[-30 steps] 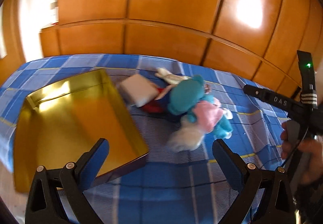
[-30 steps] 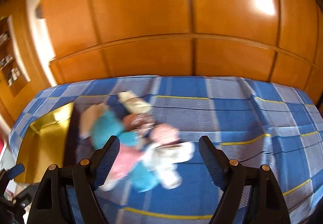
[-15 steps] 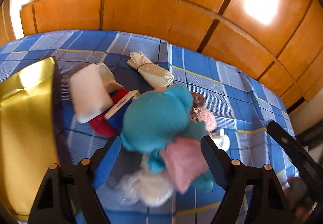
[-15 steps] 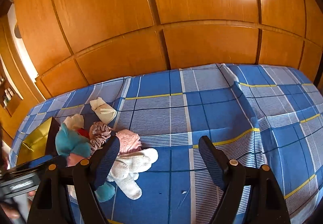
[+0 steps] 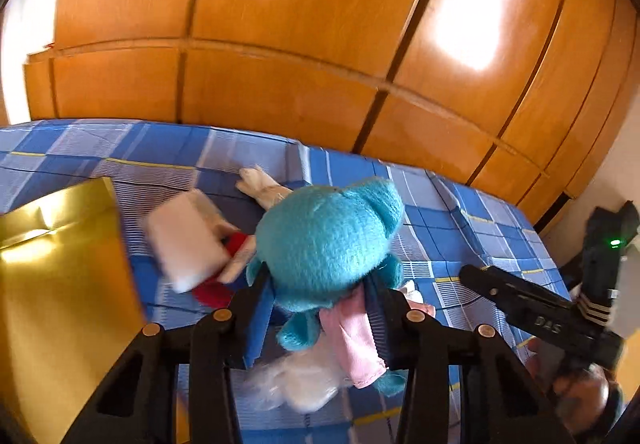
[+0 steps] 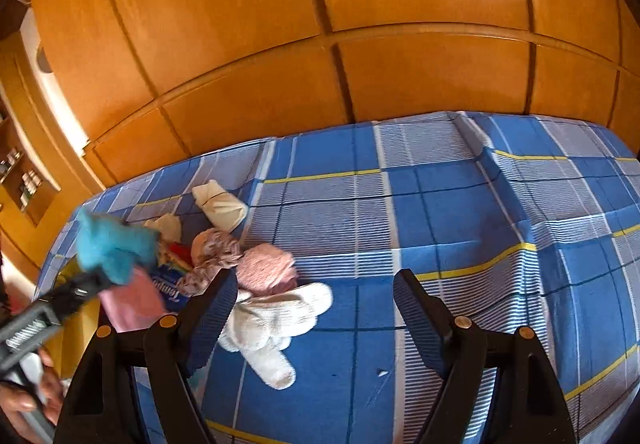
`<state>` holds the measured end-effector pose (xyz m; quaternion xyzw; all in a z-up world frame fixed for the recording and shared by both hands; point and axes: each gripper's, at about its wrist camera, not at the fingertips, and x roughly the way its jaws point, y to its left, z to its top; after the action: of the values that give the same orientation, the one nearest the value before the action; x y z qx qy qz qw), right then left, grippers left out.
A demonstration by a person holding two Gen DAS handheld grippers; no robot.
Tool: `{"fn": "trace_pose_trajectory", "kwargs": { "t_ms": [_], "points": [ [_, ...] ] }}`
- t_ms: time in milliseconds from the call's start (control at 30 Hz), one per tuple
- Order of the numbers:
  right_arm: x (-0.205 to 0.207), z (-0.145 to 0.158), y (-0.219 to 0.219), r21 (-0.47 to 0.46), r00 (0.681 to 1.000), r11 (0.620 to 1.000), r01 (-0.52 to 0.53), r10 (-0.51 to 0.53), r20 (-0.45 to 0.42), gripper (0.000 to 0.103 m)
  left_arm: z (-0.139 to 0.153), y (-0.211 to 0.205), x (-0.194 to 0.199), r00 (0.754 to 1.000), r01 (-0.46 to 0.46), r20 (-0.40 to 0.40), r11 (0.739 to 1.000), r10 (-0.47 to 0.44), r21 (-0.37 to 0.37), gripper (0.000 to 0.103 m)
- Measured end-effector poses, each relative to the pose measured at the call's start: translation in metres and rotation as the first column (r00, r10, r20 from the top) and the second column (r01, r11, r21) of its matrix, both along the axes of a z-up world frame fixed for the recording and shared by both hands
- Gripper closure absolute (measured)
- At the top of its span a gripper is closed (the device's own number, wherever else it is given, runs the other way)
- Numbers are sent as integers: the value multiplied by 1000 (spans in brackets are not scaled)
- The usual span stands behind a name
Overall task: Organize soft objects
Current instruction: 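Carry the bear into the gold tray and open left gripper while right grasps clear plastic bag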
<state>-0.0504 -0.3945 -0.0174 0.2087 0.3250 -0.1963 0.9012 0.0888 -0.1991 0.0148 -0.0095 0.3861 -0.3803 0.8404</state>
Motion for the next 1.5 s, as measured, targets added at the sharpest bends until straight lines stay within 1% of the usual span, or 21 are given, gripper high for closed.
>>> {"fn": "trace_pose_trajectory", "kwargs": {
  "t_ms": [100,200,267,333,433,533,600,633,667,700,767,867,933,1000,1033,1133,1167,1200,1267,1367,1500],
  "points": [
    [5,-1,11,18,996,996,-90,90,11,21,9,35,3,999,-32,2,999,32,-17,59],
    [14,-2,33,21,976,975,-219,219,15,21,8,71,6,996,-85,7,996,85,0,58],
    [22,-3,57,25,940,939,-342,342,13,21,2,99,11,991,-132,-3,991,132,19,58],
    [31,-7,80,29,904,904,-426,427,-12,21,-3,122,17,985,-174,-14,984,174,34,58],
    [46,-17,111,1,867,870,-494,492,-76,21,-13,156,31,968,-244,-51,969,246,46,58],
    [64,-35,128,23,858,867,-498,496,-134,21,-22,180,49,948,-306,-62,948,312,83,57],
    [78,-49,132,40,857,873,-485,484,-179,21,-26,188,63,943,-318,-66,942,326,108,56],
    [79,-56,131,44,851,872,-488,487,-198,28,-30,188,73,939,-330,-62,936,339,123,56],
    [82,-62,132,44,844,869,-493,490,-218,47,-32,187,80,936,-336,-60,932,347,136,56],
    [85,-67,133,37,839,867,-496,490,-235,53,-35,186,88,936,-335,-62,930,347,149,55],
    [88,-73,135,17,832,863,-505,492,-256,60,-43,177,106,933,-338,-71,925,354,174,55],
    [86,-71,137,-28,840,864,-503,481,-252,62,-53,158,127,935,-325,-75,921,347,214,53],
    [91,-73,136,-40,845,866,-498,474,-249,62,-58,142,136,945,-297,-70,925,321,236,50],
    [91,-74,132,-17,846,869,-494,476,-241,62,-63,129,143,944,-300,-57,919,324,255,46],
    [90,-74,129,2,848,872,-490,477,-232,62,-66,123,146,947,-291,-60,921,316,258,45],
    [90,-73,124,27,852,876,-482,476,-218,62,-68,112,149,947,-296,-52,921,318,252,38],
    [91,-72,125,26,852,876,-482,476,-218,62,-67,112,148,945,-303,-44,919,323,251,32],
    [93,-73,126,21,852,875,-484,476,-217,62,-66,113,146,942,-316,-33,916,334,247,25],
    [95,-73,127,9,852,874,-485,475,-219,62,-64,115,144,937,-334,-22,911,350,241,24],
    [96,-73,127,6,853,876,-483,472,-220,62,-59,126,135,920,-379,-2,891,391,250,24],
    [96,-73,129,-8,855,876,-482,467,-226,62,-47,143,108,898,-434,40,869,438,239,22]
  ]
}}
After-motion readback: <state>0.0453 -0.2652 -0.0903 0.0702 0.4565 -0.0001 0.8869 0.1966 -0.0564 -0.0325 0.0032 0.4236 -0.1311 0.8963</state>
